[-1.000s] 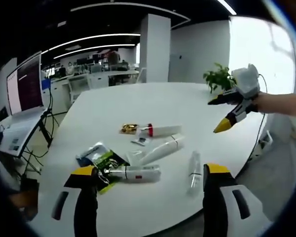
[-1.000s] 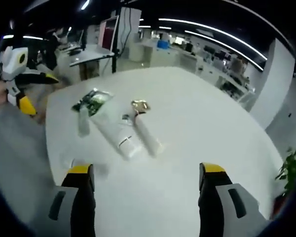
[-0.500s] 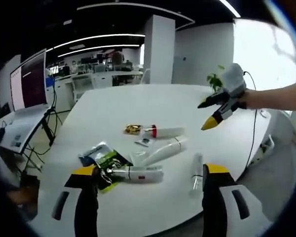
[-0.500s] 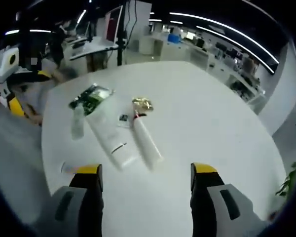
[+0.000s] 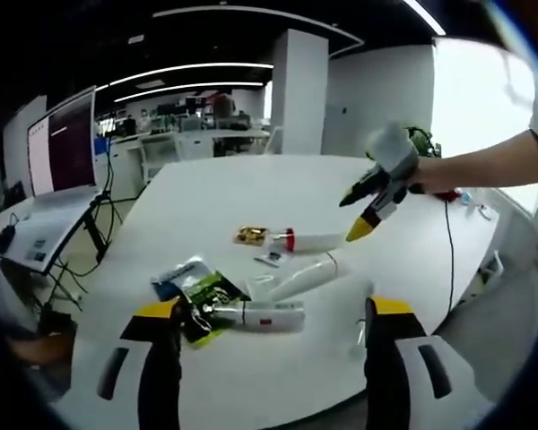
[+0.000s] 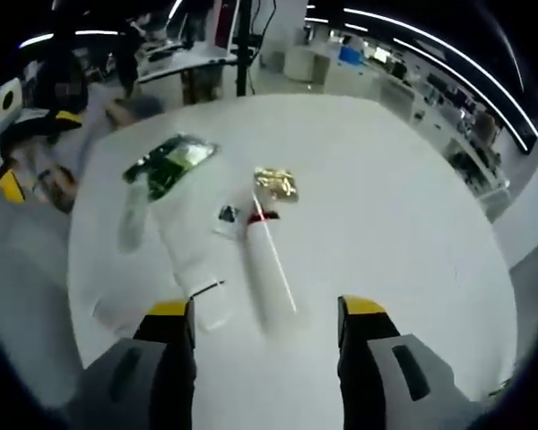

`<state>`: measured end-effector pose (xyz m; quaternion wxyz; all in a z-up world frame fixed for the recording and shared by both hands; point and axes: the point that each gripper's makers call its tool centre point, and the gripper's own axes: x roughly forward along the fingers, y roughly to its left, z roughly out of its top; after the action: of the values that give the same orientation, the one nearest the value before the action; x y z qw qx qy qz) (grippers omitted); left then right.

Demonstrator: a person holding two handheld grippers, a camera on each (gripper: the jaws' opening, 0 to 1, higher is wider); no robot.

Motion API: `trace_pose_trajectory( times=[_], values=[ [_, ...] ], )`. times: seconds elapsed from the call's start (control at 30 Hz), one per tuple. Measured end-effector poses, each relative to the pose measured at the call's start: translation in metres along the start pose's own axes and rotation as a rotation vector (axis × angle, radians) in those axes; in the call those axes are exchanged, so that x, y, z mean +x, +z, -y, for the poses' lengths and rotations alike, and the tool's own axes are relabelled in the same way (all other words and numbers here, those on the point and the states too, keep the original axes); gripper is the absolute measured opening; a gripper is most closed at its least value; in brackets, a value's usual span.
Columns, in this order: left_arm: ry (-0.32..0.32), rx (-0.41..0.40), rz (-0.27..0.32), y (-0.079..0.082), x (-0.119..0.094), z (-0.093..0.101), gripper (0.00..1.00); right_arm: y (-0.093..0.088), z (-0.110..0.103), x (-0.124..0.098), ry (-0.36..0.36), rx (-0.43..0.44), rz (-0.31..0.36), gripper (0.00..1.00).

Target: Arrange the skincare products in the storage area until every visible bottle or jar stands upright without overlapping.

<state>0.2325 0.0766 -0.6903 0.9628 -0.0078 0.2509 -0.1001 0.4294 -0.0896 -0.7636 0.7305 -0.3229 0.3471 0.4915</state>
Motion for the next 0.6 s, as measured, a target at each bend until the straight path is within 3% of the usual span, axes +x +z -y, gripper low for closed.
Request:
trace_pose_trajectory(
  times=[0.33,0.6],
  values=[
    [0.019,-0.016,-0.004,-0.002,0.000,-0.005,0.77,0.017,0.001,0.035,0.075,-0.069,-0.059,0.58],
    [0.036,-0.016,-0.007,-0.002,0.000,-0.008,0.76,0.011,0.000,0.068,0.114,-0.098,-0.118,0.56]
  ],
)
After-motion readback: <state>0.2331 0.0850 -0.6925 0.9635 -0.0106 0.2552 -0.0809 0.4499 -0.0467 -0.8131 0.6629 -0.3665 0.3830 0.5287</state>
